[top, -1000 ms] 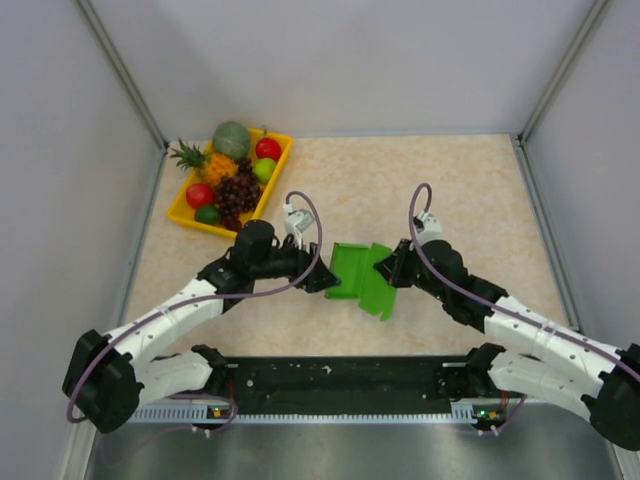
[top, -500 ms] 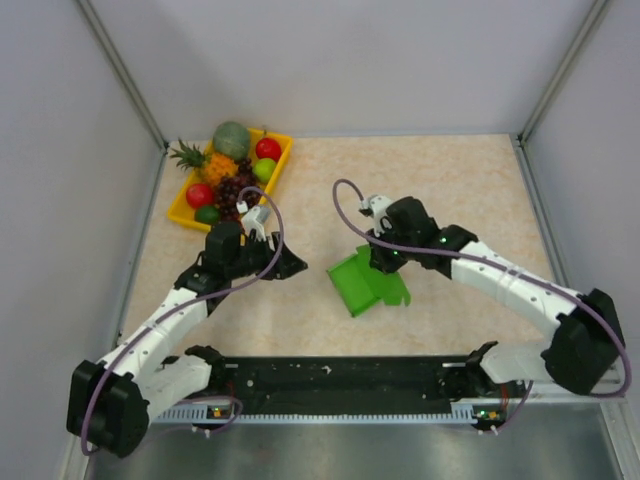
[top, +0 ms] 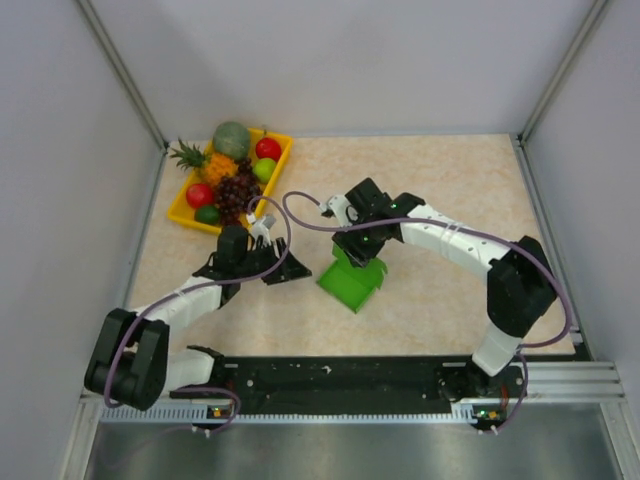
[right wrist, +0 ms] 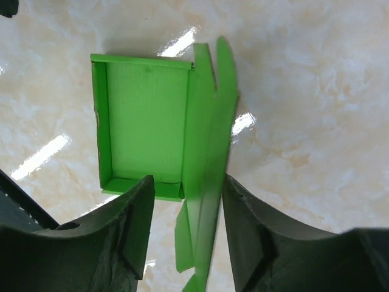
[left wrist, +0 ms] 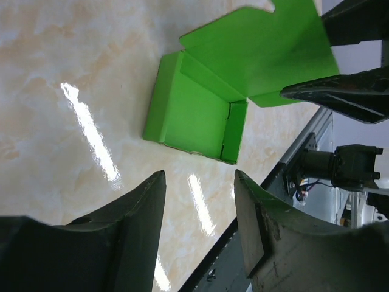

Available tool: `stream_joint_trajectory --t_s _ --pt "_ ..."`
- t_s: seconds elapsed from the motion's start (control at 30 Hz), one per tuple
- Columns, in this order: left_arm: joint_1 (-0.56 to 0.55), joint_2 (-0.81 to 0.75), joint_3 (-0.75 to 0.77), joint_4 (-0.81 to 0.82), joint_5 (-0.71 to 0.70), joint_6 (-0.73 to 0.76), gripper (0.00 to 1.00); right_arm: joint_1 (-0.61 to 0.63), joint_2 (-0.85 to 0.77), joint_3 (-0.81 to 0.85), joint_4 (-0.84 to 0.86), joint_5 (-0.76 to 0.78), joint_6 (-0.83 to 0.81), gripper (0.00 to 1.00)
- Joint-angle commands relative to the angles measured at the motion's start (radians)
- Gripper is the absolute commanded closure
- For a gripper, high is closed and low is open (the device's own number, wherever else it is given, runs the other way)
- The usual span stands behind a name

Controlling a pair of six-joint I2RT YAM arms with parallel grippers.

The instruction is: Fold the paper box

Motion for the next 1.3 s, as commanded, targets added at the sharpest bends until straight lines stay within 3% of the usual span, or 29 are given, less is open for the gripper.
stream_joint_trajectory --t_s 0.0,0.13,0.27,0.33,0.43,0.53,0.67,0.77,0.93,1.1,1.17,1.2,1.27 --pt "0.003 0.059 -0.046 0.226 0.115 -0.035 0.46 0.005 -0.036 -0.003 0.003 0.016 0.027 0.49" --pt "-0.014 0.043 0.014 0.141 0.068 0.053 0.44 0.002 -0.18 -0.103 0.056 0.076 0.162 0.38" --pt "-0.083 0.046 0.129 -0.011 -0.064 0.248 0.41 -0.041 -0.409 -0.235 0.094 0.139 0.447 0.29" --pt "-0.094 0.078 0.202 -0.038 -0.102 0.27 0.4 -0.06 -0.477 -0.333 0.102 0.185 0.579 0.26" --pt "-0.098 0.153 0.322 -0.077 -0.076 0.305 0.39 -0.061 -0.568 -0.459 0.168 0.149 0.75 0.3" --pt "-0.125 0.231 0.448 -0.166 -0.088 0.462 0.42 -0.06 -0.623 -0.554 0.232 0.135 0.853 0.37" --pt "-0.135 0.293 0.516 -0.168 -0.134 0.603 0.44 -0.018 -0.613 -0.594 0.277 0.202 0.854 0.39" --pt "-0.137 0.349 0.545 -0.211 -0.092 0.684 0.42 0.006 -0.571 -0.591 0.283 0.299 0.844 0.44" --pt "-0.141 0.397 0.533 -0.153 0.046 0.77 0.37 0.008 -0.505 -0.571 0.358 0.293 0.749 0.59" --pt "-0.164 0.449 0.565 -0.177 0.097 0.871 0.37 0.008 -0.459 -0.523 0.372 0.247 0.664 0.62" --pt "-0.175 0.46 0.577 -0.189 0.061 0.885 0.39 0.008 -0.445 -0.514 0.378 0.248 0.637 0.7" --pt "-0.18 0.469 0.589 -0.211 0.053 0.885 0.42 0.008 -0.442 -0.51 0.375 0.26 0.626 0.79" --pt "-0.2 0.457 0.594 -0.219 0.01 0.856 0.46 0.009 -0.43 -0.493 0.363 0.265 0.609 0.84"
